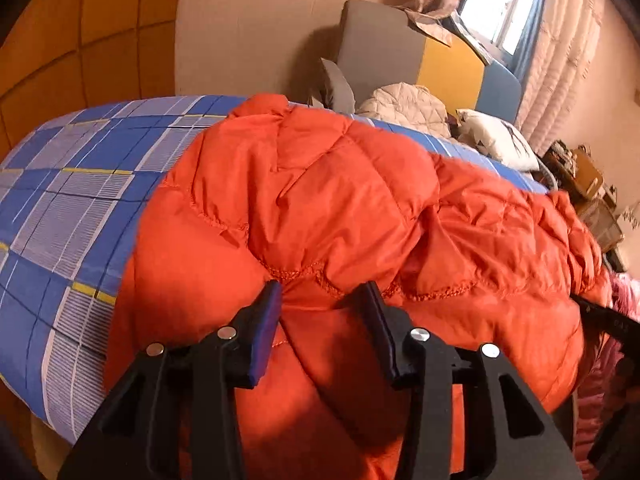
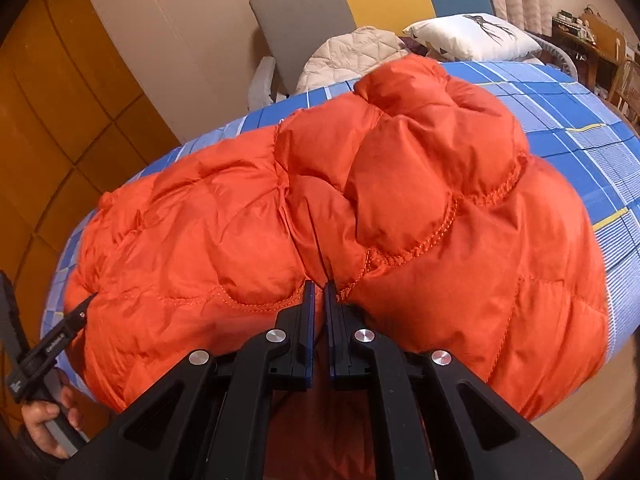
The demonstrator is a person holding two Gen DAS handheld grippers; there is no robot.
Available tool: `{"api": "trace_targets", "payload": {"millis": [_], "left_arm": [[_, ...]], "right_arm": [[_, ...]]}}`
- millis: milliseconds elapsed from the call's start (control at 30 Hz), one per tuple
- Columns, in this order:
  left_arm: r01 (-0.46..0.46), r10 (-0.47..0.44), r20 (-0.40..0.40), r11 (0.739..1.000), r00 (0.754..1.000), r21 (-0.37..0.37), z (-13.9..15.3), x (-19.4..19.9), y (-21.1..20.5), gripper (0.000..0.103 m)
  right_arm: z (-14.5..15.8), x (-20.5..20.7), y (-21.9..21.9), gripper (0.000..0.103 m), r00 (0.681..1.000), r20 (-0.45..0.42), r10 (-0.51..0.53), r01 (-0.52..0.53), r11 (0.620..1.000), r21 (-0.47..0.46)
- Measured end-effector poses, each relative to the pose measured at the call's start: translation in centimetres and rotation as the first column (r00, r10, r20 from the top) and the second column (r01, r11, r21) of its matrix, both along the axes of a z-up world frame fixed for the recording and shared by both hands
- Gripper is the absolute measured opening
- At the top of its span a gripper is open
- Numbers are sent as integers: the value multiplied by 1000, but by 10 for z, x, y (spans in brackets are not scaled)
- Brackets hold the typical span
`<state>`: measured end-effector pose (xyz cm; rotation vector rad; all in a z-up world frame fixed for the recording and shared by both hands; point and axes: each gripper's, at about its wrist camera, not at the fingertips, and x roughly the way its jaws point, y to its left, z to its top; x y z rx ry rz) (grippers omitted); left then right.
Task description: Fold large clothes
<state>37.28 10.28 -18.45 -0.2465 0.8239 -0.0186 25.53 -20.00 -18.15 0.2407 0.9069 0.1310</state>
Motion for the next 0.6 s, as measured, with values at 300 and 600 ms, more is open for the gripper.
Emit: {"api": "trace_targets", "payload": {"millis": [300, 600], "left_arm": [[100, -101, 90, 995, 991, 20, 25, -18, -41, 41], [119, -121, 100, 992, 987, 27, 20, -17, -56, 41]], "right_arm": [[29, -51, -37, 69, 991, 106, -79, 54, 974, 222], [-47, -108, -101, 77, 951, -73, -301, 275, 715, 643]]}}
